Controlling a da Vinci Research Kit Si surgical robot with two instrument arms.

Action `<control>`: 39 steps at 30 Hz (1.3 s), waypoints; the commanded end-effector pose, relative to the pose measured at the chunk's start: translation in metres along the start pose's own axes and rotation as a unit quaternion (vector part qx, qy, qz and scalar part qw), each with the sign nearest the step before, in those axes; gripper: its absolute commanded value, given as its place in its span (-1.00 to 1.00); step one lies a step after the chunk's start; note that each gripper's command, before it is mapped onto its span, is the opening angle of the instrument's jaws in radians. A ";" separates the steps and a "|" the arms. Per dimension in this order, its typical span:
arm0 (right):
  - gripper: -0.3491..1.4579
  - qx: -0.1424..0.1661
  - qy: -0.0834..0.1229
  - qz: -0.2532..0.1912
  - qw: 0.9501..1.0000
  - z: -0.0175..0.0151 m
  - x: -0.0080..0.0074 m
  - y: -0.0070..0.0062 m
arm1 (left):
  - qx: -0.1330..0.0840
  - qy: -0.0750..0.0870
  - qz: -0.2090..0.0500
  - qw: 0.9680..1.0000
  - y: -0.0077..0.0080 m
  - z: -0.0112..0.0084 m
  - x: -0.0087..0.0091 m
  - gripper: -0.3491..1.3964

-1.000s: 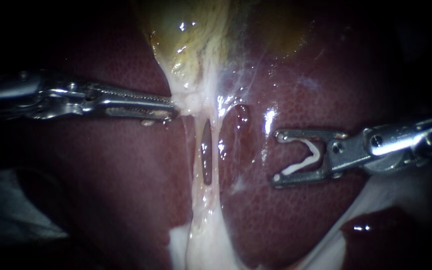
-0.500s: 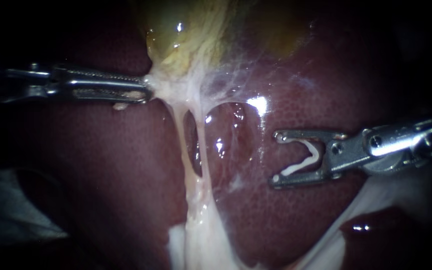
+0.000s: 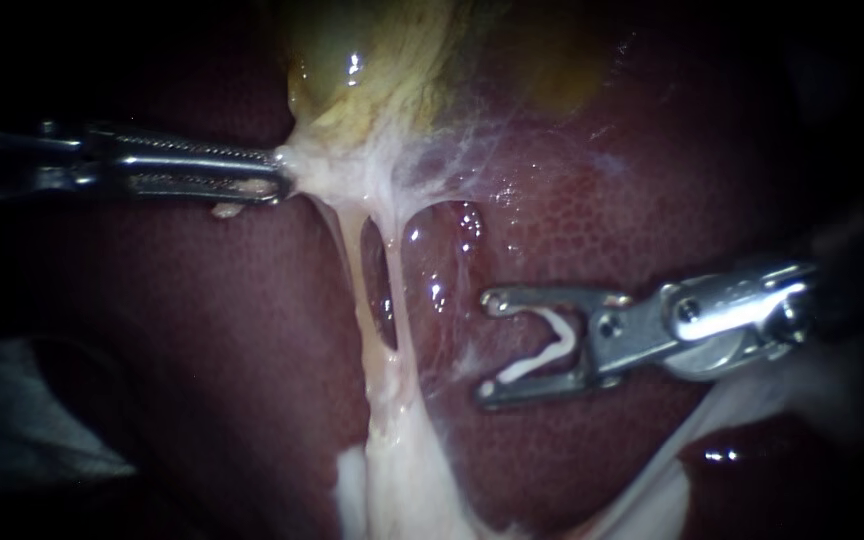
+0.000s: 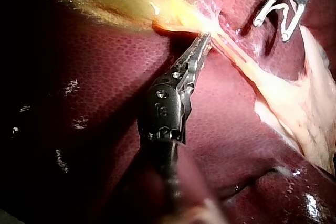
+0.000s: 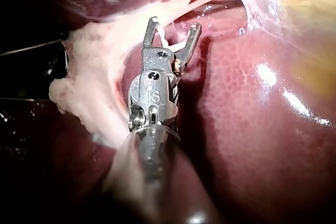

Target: Clipping first clip left tube

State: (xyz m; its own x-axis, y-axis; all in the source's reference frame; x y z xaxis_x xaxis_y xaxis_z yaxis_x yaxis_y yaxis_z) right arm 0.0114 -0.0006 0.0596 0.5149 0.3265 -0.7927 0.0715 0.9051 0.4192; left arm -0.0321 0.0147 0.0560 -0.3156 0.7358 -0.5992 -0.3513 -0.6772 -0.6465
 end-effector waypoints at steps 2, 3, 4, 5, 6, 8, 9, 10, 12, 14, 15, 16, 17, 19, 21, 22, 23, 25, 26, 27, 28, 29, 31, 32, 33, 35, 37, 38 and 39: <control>-0.06 0.003 0.005 0.004 1.000 0.0010 0.0002 -0.0001 | 0.000 0.000 0.000 1.000 0.0000 0.0000 0.0000 -1.00; -0.06 0.005 0.008 0.009 1.000 0.0013 0.0004 -0.0002 | 0.000 0.000 0.000 1.000 0.0000 0.0001 0.0000 -1.00; -0.06 0.009 0.015 0.016 1.000 0.0016 0.0005 -0.0002 | 0.000 0.000 0.000 1.000 0.0000 0.0001 0.0000 -1.00; -0.06 0.013 0.024 0.025 0.999 0.0019 0.0007 -0.0001 | 0.000 0.000 0.000 1.000 0.0000 0.0001 0.0000 -1.00; -0.06 0.016 0.031 0.028 0.999 0.0022 0.0009 0.0000 | 0.000 0.000 0.000 1.000 0.0000 0.0001 0.0000 -1.00; -0.06 0.021 0.040 0.038 0.998 0.0027 0.0011 0.0001 | 0.000 0.000 0.000 1.000 0.0000 0.0001 0.0000 -1.00; -0.06 0.024 0.045 0.042 0.998 0.0031 0.0013 0.0002 | 0.000 0.000 0.000 1.000 0.0000 0.0001 0.0000 -1.00; -0.06 0.026 0.047 0.046 0.998 0.0034 0.0014 0.0003 | 0.000 0.000 0.000 1.000 0.0000 0.0001 0.0000 -1.00; -0.06 0.027 0.052 0.052 0.997 0.0042 0.0014 0.0004 | 0.000 0.000 0.000 1.000 0.0000 0.0001 0.0000 -1.00; -0.06 0.028 0.055 0.057 0.997 0.0049 0.0013 0.0004 | 0.000 0.000 0.000 1.000 0.0000 0.0001 0.0000 -1.00; -0.06 0.028 0.055 0.059 0.996 0.0052 0.0012 0.0005 | 0.000 0.000 0.000 1.000 0.0000 0.0001 0.0000 -1.00; -0.06 0.029 0.055 0.058 0.996 0.0057 0.0010 0.0005 | 0.000 0.000 0.000 1.000 0.0000 0.0001 0.0000 -1.00; -0.06 0.030 0.055 0.061 0.996 0.0060 0.0009 0.0006 | 0.000 0.000 0.000 1.000 0.0000 0.0001 0.0000 -1.00; -0.06 0.032 0.055 0.061 0.996 0.0067 0.0004 0.0007 | 0.000 0.000 0.000 1.000 0.0000 0.0001 0.0000 -1.00; -0.06 0.034 0.055 0.064 0.996 0.0072 -0.0001 0.0009 | 0.000 0.000 0.000 1.000 0.0000 0.0001 0.0000 -1.00; -0.06 0.036 0.055 0.067 0.996 0.0075 -0.0005 0.0011 | 0.000 0.000 0.000 1.000 0.0000 0.0001 0.0000 -1.00; -0.06 0.037 0.055 0.066 0.996 0.0076 -0.0007 0.0013 | 0.000 0.000 0.000 1.000 0.0000 0.0001 0.0000 -1.00; -0.06 0.038 0.055 0.070 0.995 0.0080 -0.0013 0.0016 | 0.000 0.000 0.000 1.000 0.0000 0.0001 0.0000 -1.00; -0.06 0.037 0.054 0.070 0.995 0.0081 -0.0015 0.0018 | 0.001 0.000 0.000 1.000 0.0000 0.0001 0.0000 -1.00; -0.06 0.037 0.054 0.073 0.995 0.0082 -0.0017 0.0020 | 0.001 0.000 0.000 1.000 0.0000 0.0001 0.0000 -1.00; -0.06 0.037 0.054 0.072 0.995 0.0083 -0.0021 0.0022 | 0.000 0.000 0.000 1.000 0.0000 0.0001 0.0000 -1.00; -0.06 0.037 0.054 0.075 0.995 0.0084 -0.0023 0.0023 | 0.000 0.000 0.000 1.000 0.0000 0.0001 0.0000 -1.00; -0.06 0.040 0.054 0.074 0.995 0.0085 -0.0027 0.0027 | 0.001 0.000 0.000 1.000 0.0000 0.0001 0.0000 -1.00; -0.06 0.043 0.055 0.074 0.995 0.0086 -0.0028 0.0028 | 0.001 0.000 0.000 1.000 0.0000 0.0001 0.0000 -1.00; -0.06 0.046 0.055 0.073 0.995 0.0086 -0.0030 0.0029 | 0.001 0.000 0.000 1.000 0.0000 0.0001 0.0000 -1.00; -0.06 0.056 0.059 0.070 0.994 0.0088 -0.0032 0.0031 | 0.001 0.000 0.000 1.000 0.0000 0.0001 0.0000 -1.00; -0.07 0.064 0.066 0.064 0.994 0.0090 -0.0033 0.0033 | 0.001 0.000 0.000 1.000 0.0000 0.0001 0.0000 -1.00; -0.07 0.069 0.071 0.060 0.993 0.0092 -0.0032 0.0034 | 0.001 0.000 0.000 1.000 0.0000 0.0001 0.0000 -1.00; -0.07 0.073 0.076 0.058 0.993 0.0094 -0.0031 0.0035 | 0.001 0.000 0.000 1.000 0.0000 0.0001 0.0000 -1.00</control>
State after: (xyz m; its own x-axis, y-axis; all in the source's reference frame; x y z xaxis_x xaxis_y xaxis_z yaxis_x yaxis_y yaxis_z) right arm 0.0182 -0.0009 0.0678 0.3891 0.4748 -0.7894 0.1541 0.8113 0.5640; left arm -0.0322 0.0147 0.0561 -0.3154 0.7362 -0.5988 -0.3526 -0.6768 -0.6463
